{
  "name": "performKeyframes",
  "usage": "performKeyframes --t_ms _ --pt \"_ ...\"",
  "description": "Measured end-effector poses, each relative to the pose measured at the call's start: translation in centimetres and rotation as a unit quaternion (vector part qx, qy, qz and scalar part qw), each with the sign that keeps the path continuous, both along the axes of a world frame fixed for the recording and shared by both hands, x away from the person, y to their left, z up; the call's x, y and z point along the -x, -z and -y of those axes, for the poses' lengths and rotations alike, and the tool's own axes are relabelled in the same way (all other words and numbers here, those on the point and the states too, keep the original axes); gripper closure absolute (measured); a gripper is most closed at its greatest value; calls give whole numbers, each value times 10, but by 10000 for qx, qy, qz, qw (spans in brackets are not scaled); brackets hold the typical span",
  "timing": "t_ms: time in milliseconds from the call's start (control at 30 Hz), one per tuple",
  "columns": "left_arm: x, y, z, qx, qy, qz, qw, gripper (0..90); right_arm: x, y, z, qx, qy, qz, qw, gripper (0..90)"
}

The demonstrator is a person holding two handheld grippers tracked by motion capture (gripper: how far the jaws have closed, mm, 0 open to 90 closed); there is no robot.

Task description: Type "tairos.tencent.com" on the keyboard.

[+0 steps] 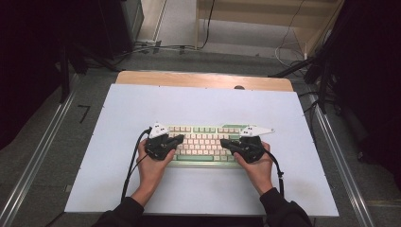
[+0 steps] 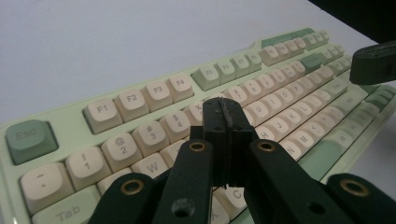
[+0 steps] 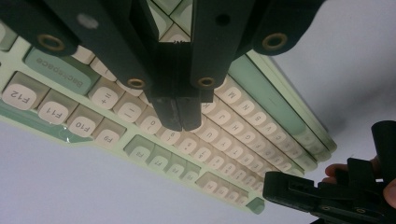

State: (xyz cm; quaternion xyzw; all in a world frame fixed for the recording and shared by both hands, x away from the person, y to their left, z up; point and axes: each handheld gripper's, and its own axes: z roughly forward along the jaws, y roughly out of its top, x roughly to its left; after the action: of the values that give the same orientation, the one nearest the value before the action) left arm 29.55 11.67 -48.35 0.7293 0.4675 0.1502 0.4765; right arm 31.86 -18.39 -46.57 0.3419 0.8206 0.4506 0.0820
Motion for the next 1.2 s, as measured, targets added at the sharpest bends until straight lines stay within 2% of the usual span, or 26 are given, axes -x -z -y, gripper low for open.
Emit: performKeyframes --t_ms 167,500,1200 --pt "-5 1 7 24 112 -26 9999 900 -1 1 -2 66 11 74 10000 871" --pt "-15 8 19 -55 207 -153 9997 900 -1 0 -4 15 2 29 10000 872" --pt "-20 11 25 -179 217 -181 9994 900 -1 1 -3 32 9 7 10000 872"
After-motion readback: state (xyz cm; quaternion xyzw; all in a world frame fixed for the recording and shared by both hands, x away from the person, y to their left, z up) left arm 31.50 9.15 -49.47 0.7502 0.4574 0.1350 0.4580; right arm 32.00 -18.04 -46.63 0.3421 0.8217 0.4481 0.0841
